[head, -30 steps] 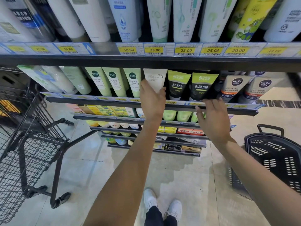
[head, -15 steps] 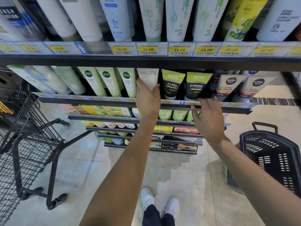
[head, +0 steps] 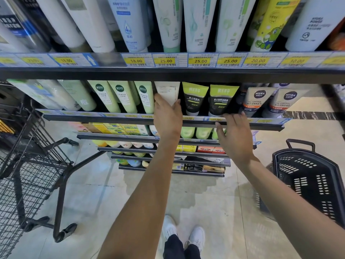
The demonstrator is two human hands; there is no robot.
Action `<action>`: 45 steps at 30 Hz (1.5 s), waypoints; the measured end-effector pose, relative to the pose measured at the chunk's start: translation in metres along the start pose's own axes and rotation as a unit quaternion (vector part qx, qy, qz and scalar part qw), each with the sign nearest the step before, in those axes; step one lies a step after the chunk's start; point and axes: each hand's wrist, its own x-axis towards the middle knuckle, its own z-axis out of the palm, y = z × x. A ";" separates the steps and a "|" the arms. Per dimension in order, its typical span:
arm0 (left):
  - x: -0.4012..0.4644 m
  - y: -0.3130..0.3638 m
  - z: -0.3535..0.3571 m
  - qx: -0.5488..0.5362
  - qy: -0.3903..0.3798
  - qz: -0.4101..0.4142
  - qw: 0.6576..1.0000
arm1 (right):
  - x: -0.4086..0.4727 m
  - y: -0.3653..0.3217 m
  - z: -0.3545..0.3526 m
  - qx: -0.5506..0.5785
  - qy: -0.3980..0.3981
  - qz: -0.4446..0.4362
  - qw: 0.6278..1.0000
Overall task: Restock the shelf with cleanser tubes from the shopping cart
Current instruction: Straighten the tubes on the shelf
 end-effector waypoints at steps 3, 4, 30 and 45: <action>-0.002 0.001 -0.001 0.002 0.001 -0.006 1.000 | 0.000 0.000 0.000 0.000 0.000 0.000 1.000; -0.002 0.001 -0.001 0.005 0.000 -0.006 1.000 | 0.000 0.000 0.000 0.000 0.000 0.001 1.000; -0.024 -0.003 -0.027 0.032 -0.022 0.044 0.998 | 0.009 -0.009 -0.022 0.048 -0.044 0.064 0.996; -0.049 0.019 -0.002 -0.033 -0.122 0.053 0.991 | 0.040 -0.029 -0.041 0.233 -0.081 0.260 0.933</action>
